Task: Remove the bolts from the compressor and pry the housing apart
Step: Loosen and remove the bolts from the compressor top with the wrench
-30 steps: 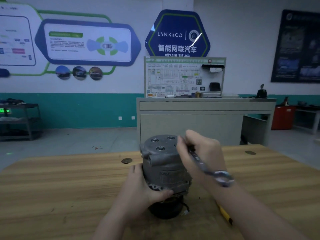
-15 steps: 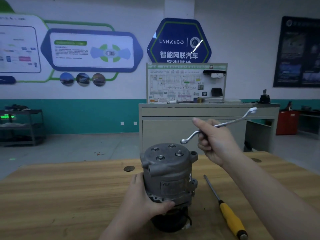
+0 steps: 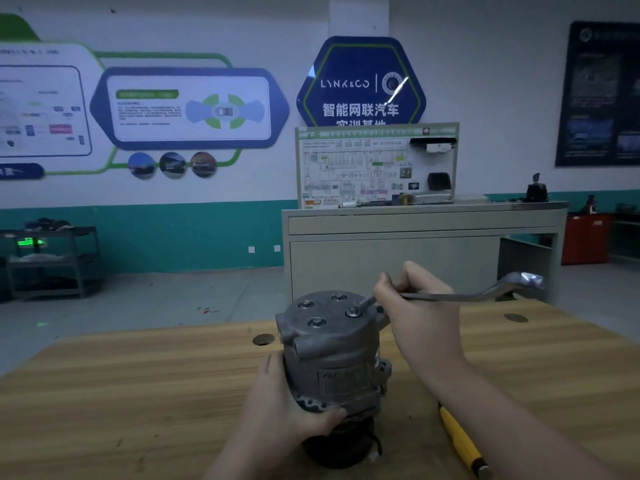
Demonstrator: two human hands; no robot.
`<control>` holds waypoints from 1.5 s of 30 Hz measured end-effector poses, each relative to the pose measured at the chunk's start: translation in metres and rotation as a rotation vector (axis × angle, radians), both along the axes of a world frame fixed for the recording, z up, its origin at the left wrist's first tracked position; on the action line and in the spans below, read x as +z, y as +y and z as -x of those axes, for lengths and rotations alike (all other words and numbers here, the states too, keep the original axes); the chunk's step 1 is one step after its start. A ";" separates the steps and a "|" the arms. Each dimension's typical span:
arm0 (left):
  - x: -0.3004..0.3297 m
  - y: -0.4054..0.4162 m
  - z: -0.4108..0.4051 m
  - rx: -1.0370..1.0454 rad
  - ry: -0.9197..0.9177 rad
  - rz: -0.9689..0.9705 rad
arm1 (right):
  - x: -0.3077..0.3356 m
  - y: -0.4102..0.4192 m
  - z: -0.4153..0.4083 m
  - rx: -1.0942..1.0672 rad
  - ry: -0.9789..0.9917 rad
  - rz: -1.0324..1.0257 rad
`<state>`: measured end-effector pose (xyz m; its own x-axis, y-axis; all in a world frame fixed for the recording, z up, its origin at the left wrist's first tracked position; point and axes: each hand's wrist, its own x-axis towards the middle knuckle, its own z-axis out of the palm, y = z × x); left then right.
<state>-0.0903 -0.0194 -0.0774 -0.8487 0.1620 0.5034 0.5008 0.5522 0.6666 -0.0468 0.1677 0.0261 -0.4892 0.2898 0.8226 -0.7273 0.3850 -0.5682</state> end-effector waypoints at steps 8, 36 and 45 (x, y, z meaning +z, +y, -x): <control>0.000 -0.007 -0.016 0.022 0.004 -0.035 | 0.002 -0.025 -0.022 -0.173 0.093 -0.512; -0.007 -0.031 -0.021 -0.100 0.027 -0.115 | 0.012 -0.012 0.000 0.332 -0.261 0.360; -0.010 -0.031 -0.020 -0.058 0.026 -0.097 | 0.007 -0.040 -0.018 0.013 -0.024 0.020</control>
<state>-0.0705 -0.0507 -0.0872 -0.8260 0.1602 0.5405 0.5477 0.4553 0.7020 -0.0283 0.1282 0.0327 -0.5127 0.2995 0.8047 -0.7182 0.3640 -0.5930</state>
